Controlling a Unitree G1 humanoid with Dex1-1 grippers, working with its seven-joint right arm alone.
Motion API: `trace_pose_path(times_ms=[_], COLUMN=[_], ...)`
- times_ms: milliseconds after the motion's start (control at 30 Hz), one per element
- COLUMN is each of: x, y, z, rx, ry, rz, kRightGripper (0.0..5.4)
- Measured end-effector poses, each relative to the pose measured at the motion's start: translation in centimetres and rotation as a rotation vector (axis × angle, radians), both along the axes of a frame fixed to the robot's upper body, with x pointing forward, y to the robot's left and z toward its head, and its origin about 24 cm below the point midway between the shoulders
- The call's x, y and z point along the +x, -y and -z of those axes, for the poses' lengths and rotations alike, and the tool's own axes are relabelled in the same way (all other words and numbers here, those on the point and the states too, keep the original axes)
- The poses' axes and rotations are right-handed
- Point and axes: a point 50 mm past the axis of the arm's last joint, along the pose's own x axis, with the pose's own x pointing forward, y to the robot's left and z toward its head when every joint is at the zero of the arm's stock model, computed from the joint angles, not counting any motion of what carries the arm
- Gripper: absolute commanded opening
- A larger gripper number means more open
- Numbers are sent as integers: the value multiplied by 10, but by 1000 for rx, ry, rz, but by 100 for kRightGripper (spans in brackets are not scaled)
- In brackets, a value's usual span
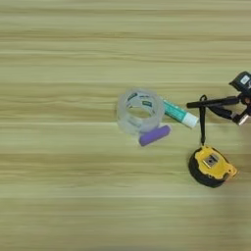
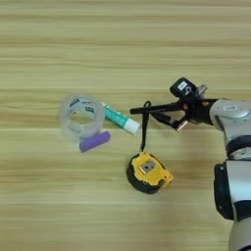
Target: Move the objects on the table
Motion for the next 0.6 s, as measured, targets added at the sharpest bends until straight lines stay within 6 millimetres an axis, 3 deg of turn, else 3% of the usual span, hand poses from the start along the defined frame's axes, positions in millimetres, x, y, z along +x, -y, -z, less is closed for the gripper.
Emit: trace_pose_path(times_ms=[600], x=[3], y=[-2], z=[15], rx=[-89], ry=[-42], rz=[123], kRightGripper=[538])
